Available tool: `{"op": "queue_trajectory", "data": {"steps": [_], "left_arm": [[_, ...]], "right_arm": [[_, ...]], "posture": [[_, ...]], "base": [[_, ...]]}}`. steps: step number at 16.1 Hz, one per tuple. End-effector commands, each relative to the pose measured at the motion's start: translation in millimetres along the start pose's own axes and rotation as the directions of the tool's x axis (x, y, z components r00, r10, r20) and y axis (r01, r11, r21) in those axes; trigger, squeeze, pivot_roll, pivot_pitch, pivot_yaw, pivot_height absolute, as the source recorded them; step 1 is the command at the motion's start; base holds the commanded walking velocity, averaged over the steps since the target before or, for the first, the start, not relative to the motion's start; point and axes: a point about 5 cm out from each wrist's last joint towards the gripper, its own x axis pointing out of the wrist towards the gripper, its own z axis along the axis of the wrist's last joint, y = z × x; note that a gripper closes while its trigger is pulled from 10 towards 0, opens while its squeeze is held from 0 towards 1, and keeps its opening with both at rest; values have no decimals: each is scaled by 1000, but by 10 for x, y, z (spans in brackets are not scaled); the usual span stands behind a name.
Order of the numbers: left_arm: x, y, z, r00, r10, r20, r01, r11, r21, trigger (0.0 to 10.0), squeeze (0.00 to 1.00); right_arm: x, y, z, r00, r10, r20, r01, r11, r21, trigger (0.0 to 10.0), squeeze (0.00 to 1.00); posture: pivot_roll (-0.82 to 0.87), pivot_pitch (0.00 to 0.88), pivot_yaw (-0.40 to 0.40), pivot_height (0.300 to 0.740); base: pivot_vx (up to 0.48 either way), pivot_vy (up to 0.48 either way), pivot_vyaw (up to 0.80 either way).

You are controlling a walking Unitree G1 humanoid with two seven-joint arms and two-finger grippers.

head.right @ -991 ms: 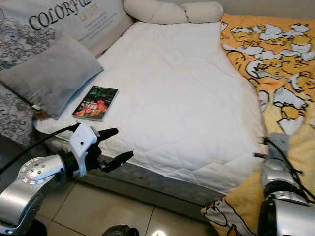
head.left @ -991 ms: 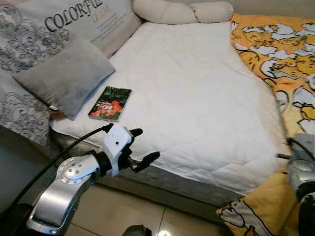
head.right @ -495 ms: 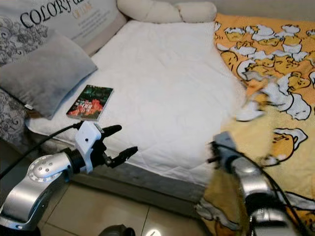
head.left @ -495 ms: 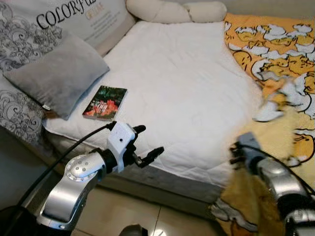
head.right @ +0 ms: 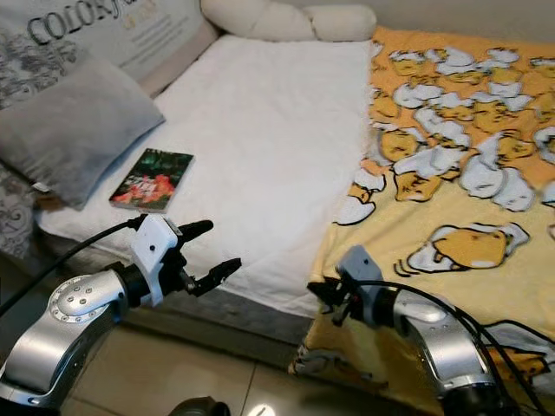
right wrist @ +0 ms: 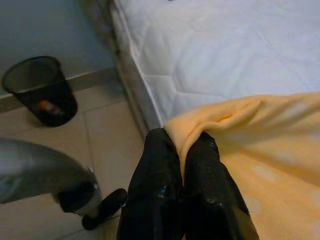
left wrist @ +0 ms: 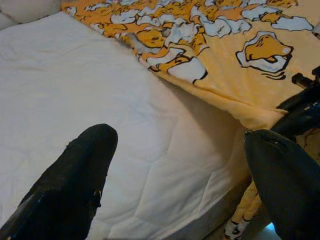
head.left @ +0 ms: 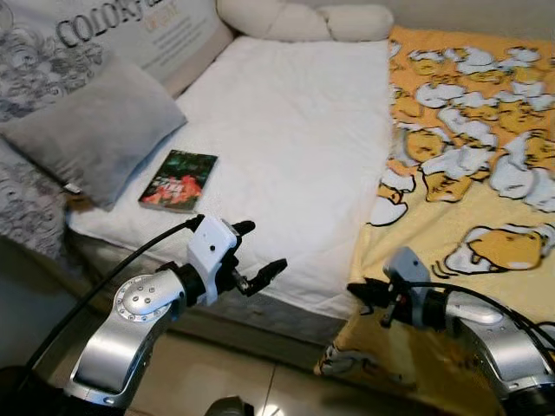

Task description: Clean up the room

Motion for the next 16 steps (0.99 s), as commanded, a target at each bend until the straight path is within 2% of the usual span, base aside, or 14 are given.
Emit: {"op": "queue_trajectory", "data": {"steps": [1, 2, 3, 4, 5, 7, 8, 10, 11, 12, 13, 14, 15, 16], "left_arm": [[-6, 0, -27, 1000, 4, -16, -4, 1000, 11, 10000, 0], [-7, -5, -32, 1000, 3, -17, -3, 1000, 12, 10000, 0], [-8, -7, -39, 1000, 2, -19, -2, 1000, 12, 10000, 0], [-9, -7, -44, 1000, 1, -21, -1, 1000, 12, 10000, 0], [-12, -8, -50, 1000, -1, -23, 1, 1000, 13, 10000, 0], [-15, -7, -52, 1000, -2, -24, 2, 1000, 14, 10000, 0], [-14, -7, -60, 1000, -3, -26, 3, 1000, 16, 10000, 0], [-6, -6, -79, 1000, 1, -29, -1, 1000, 17, 10000, 0], [3, -6, -92, 1000, 7, -29, -6, 1000, 15, 10000, 0], [6, -6, -98, 1000, 9, -28, -9, 1000, 13, 10000, 0], [18, 23, -132, 998, 50, -26, -51, 998, -22, 10000, 0], [3, 170, -262, 972, 231, -35, -233, 969, -77, 10000, 0], [-36, 249, -330, 940, 337, -45, -340, 935, -100, 10000, 0], [-58, 278, -339, 923, 382, -46, -385, 917, -103, 10000, 0]], "right_arm": [[116, 163, 117, 992, 114, 50, -112, 993, -30, 353, 0], [105, 203, 85, 991, 127, 35, -126, 992, -21, 0, 0], [78, 261, 76, 989, 147, 15, -147, 989, -7, 1059, 0], [67, 284, 68, 988, 155, 2, -155, 988, -6, 3333, 0], [53, 325, 15, 983, 177, -47, -177, 984, 3, 10000, 0], [39, 361, -30, 973, 219, -76, -216, 975, 44, 10000, 0], [27, 364, -48, 971, 228, -77, -221, 971, 89, 10000, 1000], [25, 325, -44, 982, 172, -81, -168, 984, 56, 10000, 1000], [27, 289, -37, 989, 127, -82, -124, 992, 39, 10000, 765], [28, 279, -37, 990, 116, -82, -113, 993, 39, 10000, 765], [15, 247, -12, 994, 82, -67, -80, 996, 40, 10000, 0], [-27, 129, 83, 997, -79, -8, 80, 996, 42, 10000, 0], [-51, 70, 138, 980, -196, 33, 194, 979, 62, 10000, 0], [-50, 39, 154, 963, -265, 45, 262, 962, 73, 10000, 0]], "posture": [[147, 0, 59, 740], [148, 0, 58, 740], [148, 0, 58, 740], [148, 0, 58, 740], [149, 0, 59, 740], [149, 0, 59, 740], [147, 0, 60, 740], [139, 0, 57, 740], [133, 0, 52, 740], [133, 0, 52, 740], [126, 0, 43, 740], [109, 0, 26, 740], [99, 0, 17, 740], [99, 0, 17, 740]], "base": [[0, 0, 0], [0, 0, 0], [0, 0, 0], [0, 0, 0], [0, 0, 0], [0, 0, 0], [0, 0, 0], [0, 0, 0], [0, 0, 0], [0, 0, 0], [0, 0, 0], [0, 0, 0], [0, 0, 0], [0, 0, 0]]}}
